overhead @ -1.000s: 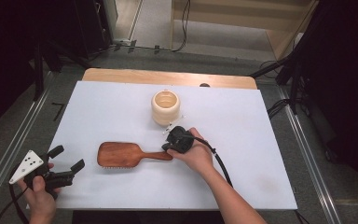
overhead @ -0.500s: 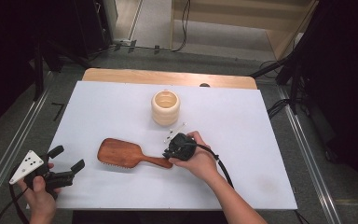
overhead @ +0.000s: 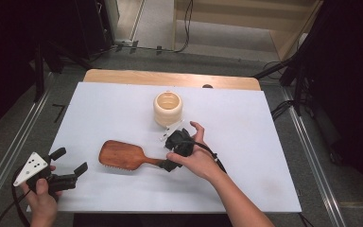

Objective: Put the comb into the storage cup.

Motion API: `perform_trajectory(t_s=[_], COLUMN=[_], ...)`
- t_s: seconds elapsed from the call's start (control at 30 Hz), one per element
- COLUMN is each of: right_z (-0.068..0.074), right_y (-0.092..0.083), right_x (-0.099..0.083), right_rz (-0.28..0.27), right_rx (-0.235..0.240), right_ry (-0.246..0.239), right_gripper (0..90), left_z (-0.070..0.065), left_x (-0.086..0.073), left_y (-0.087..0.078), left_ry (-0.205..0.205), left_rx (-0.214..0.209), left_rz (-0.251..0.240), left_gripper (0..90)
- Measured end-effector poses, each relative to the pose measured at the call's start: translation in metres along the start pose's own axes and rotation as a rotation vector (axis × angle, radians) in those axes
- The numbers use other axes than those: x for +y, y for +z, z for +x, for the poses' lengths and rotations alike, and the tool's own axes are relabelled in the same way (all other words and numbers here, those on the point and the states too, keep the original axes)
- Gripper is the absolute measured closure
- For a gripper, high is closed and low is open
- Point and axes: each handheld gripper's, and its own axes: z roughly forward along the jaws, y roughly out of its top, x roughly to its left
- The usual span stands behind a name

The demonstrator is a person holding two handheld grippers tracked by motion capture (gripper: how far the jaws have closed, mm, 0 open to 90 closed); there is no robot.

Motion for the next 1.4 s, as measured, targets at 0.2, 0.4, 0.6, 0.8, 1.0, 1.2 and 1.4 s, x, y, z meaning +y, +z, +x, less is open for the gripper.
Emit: perform_trajectory(t_s=[0.2, 0.4, 0.6, 0.8, 1.0, 1.2, 1.4], right_z=[0.008, 0.019, 0.024, 0.026, 0.024, 0.030, 0.028], right_y=[0.011, 0.022, 0.029, 0.039, 0.042, 0.042, 0.038], right_x=[0.009, 0.014, 0.018, 0.021, 0.023, 0.020, 0.011], right_rz=[0.018, 0.052, 0.062, 0.087, 0.056, 0.019, -0.086], right_rx=[0.028, 0.054, 0.053, 0.023, 0.045, 0.067, 0.076], right_ry=[-0.026, -0.061, -0.068, -0.097, -0.127, -0.143, -0.126], right_gripper=[0.0, 6.4, 24.8, 47.4, 63.0, 70.0, 70.2], left_z=[0.000, 0.000, 0.000, 0.000, -0.001, 0.000, 0.000], left_x=[0.000, 0.000, 0.000, 0.000, 0.000, 0.000, 0.000], left_y=[0.000, 0.000, 0.000, 0.000, 0.000, 0.000, 0.000], left_ry=[-0.002, 0.001, 0.001, 0.002, 0.004, 0.002, 0.002], left_rx=[0.004, 0.003, 0.003, 0.003, 0.002, 0.003, 0.006], left_rz=[-0.002, 0.006, 0.006, 0.007, 0.006, 0.007, 0.007], left_gripper=[0.0, 0.0, 0.0, 0.0, 0.0, 0.0, 0.0])
